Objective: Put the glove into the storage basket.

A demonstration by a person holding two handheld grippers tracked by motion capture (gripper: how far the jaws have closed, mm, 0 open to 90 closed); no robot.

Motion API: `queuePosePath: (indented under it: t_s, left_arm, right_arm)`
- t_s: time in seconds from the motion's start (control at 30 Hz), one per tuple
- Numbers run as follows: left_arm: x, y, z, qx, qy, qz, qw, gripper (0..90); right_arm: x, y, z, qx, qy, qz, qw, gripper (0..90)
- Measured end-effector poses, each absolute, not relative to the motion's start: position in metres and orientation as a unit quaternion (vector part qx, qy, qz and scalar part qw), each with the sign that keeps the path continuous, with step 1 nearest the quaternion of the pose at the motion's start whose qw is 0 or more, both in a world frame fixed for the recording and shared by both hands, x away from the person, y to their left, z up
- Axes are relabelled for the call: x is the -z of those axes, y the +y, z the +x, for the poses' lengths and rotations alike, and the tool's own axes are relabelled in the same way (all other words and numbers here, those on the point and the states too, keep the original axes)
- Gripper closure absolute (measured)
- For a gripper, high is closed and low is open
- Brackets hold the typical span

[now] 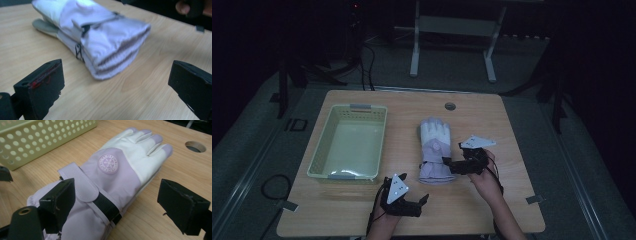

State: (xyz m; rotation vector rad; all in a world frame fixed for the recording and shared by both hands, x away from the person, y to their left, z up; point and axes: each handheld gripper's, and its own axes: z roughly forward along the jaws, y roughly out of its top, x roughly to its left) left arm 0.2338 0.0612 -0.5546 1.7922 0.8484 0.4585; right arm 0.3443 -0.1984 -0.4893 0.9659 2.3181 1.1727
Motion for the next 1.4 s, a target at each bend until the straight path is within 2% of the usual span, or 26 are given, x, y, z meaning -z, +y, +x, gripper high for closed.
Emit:
queuePosePath:
  t_s: [0.1,0.27,0.47,0.63,0.73,0.77,0.83,0.97,1.07,1.13,1.3,1.4]
  left_arm:
    - [0.541,0.061,0.235,-0.188,0.355,0.751,0.524,1.0]
    - [0.521,0.055,0.243,-0.174,0.353,0.757,0.522,2.3]
    - [0.504,0.053,0.265,-0.142,0.379,0.754,0.517,2.2]
    - [0.495,0.048,0.284,-0.153,0.403,0.757,0.491,6.2]
    - [0.494,0.042,0.292,-0.157,0.408,0.763,0.475,11.3]
    - [0.494,0.04,0.295,-0.162,0.414,0.765,0.466,14.6]
    - [0.496,0.038,0.3,-0.166,0.424,0.765,0.456,15.6]
    - [0.508,0.036,0.307,-0.159,0.457,0.762,0.43,20.8]
    - [0.519,0.037,0.309,-0.128,0.476,0.757,0.429,21.1]
    - [0.527,0.036,0.309,-0.113,0.478,0.761,0.424,21.1]
    - [0.545,0.036,0.312,-0.077,0.492,0.761,0.415,21.6]
    - [0.553,0.038,0.315,-0.061,0.497,0.76,0.415,21.9]
  right_arm:
    - [0.486,-0.202,0.343,-0.423,0.818,0.343,0.189,13.7]
    - [0.479,-0.211,0.34,-0.438,0.806,0.328,0.225,14.0]
    - [0.479,-0.214,0.344,-0.431,0.804,0.357,0.202,13.4]
    - [0.481,-0.209,0.349,-0.429,0.802,0.368,0.191,10.5]
    - [0.482,-0.205,0.355,-0.427,0.798,0.383,0.186,17.1]
    - [0.482,-0.205,0.357,-0.424,0.796,0.387,0.191,23.5]
    - [0.483,-0.205,0.362,-0.425,0.79,0.399,0.187,29.2]
    - [0.49,-0.202,0.372,-0.423,0.79,0.411,0.166,42.5]
    - [0.498,-0.202,0.377,-0.42,0.792,0.419,0.145,47.0]
    - [0.505,-0.204,0.38,-0.427,0.789,0.428,0.112,49.2]
    - [0.522,-0.208,0.385,-0.412,0.784,0.457,0.079,40.0]
    - [0.531,-0.21,0.388,-0.411,0.778,0.472,0.045,40.0]
